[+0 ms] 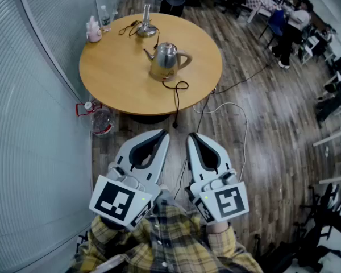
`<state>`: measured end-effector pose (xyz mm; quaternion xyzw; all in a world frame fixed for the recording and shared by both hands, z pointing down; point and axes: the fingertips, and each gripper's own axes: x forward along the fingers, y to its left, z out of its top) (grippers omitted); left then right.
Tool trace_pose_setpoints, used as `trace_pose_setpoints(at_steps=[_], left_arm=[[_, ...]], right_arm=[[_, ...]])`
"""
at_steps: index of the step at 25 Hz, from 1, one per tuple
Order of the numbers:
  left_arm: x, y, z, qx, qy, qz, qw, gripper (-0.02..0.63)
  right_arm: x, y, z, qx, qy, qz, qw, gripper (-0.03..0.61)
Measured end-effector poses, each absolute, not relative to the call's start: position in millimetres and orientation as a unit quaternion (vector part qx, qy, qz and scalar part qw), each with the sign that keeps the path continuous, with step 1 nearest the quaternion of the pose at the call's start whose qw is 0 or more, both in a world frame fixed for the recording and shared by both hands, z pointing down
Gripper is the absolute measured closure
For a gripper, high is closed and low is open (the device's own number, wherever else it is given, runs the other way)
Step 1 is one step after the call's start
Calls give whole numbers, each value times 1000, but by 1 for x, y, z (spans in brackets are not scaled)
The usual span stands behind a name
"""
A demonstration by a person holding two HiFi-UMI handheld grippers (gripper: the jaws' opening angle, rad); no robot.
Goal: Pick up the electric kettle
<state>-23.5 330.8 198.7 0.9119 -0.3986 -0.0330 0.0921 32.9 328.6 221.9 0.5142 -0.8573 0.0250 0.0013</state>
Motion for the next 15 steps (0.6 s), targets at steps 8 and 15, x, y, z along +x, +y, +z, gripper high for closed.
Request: trace_pose_setpoints(at_steps=[8,15], left_arm=[[-20,327,201,910,-404,-33,90,612],[-9,316,201,905,-415,-33,89,612]], right_arm=[[38,325,225,514,-858,26,-2,546],[49,313,226,504,-863,27,-3,546]])
